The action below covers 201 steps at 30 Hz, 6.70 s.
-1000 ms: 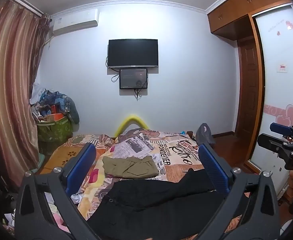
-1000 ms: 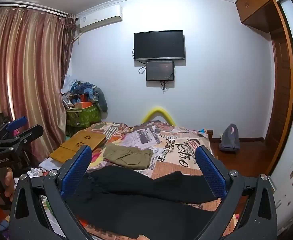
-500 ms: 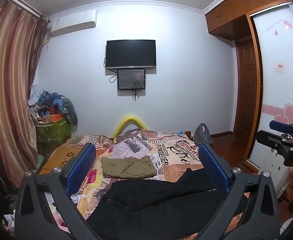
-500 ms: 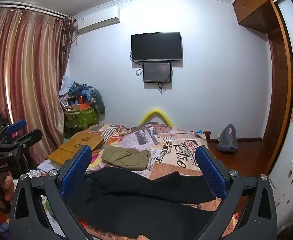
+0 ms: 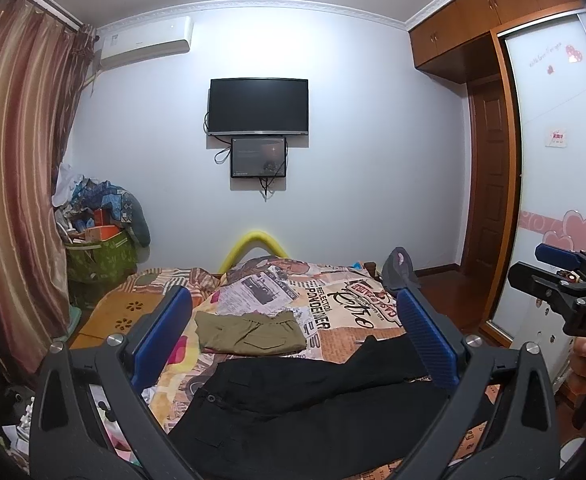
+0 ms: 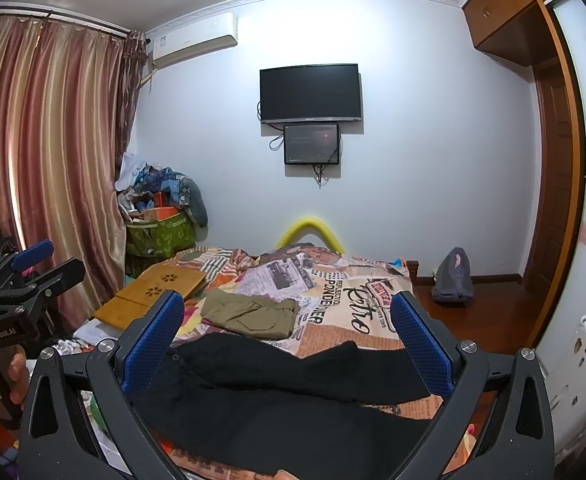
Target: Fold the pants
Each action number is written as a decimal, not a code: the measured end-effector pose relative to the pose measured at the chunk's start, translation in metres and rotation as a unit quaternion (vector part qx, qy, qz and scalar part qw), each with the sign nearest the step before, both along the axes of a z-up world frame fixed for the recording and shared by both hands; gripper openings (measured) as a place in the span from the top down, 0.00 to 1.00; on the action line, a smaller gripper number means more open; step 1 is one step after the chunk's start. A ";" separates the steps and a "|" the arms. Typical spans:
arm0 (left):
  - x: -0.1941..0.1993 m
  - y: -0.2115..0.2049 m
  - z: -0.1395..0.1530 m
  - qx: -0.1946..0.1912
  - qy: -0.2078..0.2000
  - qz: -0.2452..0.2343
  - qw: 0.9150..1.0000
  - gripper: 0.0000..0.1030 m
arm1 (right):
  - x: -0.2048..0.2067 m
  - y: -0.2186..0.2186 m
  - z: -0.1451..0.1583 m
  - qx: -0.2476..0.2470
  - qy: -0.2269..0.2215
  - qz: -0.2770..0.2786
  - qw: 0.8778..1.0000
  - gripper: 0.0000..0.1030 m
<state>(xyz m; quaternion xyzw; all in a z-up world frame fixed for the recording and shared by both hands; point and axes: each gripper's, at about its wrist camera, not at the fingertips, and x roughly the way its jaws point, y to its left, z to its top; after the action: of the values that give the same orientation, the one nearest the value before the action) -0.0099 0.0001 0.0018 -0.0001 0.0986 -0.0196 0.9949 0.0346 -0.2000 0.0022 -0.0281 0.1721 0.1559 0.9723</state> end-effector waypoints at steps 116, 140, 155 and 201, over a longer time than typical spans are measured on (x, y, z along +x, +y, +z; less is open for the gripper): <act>0.460 0.166 -0.372 0.008 0.478 0.032 0.878 0.06 | 0.314 -0.058 -0.281 -0.192 0.317 0.006 0.929 0.02; 0.446 0.200 -0.375 -0.048 0.485 0.039 0.872 0.83 | 0.348 -0.073 -0.328 -0.171 0.383 -0.004 0.908 0.85; 0.417 0.236 -0.369 -0.047 0.474 0.068 0.877 0.84 | 0.350 -0.036 -0.294 -0.182 0.362 0.057 0.913 0.50; 0.254 0.197 -0.201 -0.056 0.325 -0.004 0.944 0.90 | 0.199 -0.041 -0.185 -0.120 0.273 0.054 0.953 0.95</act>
<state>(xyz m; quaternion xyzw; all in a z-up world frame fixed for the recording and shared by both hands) 0.2439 0.1970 -0.1991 -0.0617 0.4153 -0.0283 0.9071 0.2334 -0.2412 -0.1829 -0.1099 0.4462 0.1883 0.8680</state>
